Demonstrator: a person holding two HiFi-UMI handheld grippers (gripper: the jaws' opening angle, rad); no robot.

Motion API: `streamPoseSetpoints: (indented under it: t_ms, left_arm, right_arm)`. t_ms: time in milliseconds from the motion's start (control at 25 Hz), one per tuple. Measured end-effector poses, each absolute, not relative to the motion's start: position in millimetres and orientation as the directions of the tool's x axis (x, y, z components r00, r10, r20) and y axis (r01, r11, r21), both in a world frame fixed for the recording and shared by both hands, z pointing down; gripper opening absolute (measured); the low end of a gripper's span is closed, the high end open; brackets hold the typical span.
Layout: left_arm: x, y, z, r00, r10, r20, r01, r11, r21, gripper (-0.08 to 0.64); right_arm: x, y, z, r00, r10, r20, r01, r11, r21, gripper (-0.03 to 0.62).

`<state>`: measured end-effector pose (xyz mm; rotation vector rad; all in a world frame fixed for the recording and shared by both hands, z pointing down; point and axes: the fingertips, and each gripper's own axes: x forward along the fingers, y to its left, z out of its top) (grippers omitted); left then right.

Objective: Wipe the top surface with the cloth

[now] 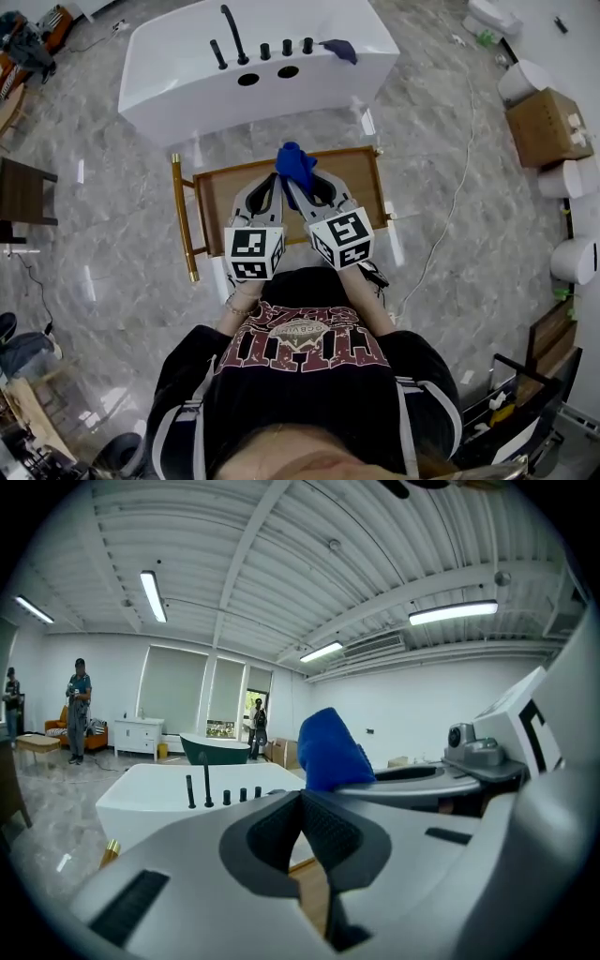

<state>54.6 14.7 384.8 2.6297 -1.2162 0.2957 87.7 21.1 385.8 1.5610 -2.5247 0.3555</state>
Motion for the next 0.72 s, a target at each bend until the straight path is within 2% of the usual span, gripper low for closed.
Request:
streamPoseSetpoints:
  t_ms: [720]
  left_arm:
    - [79.6,21.8,318.9,0.666,-0.737,0.117,-0.746,-0.657,0.107,0.048]
  right_arm:
    - [126.3,25.1,335.7,-0.357,-0.925,0.129,-0.933,0.346,-0.103,0.097]
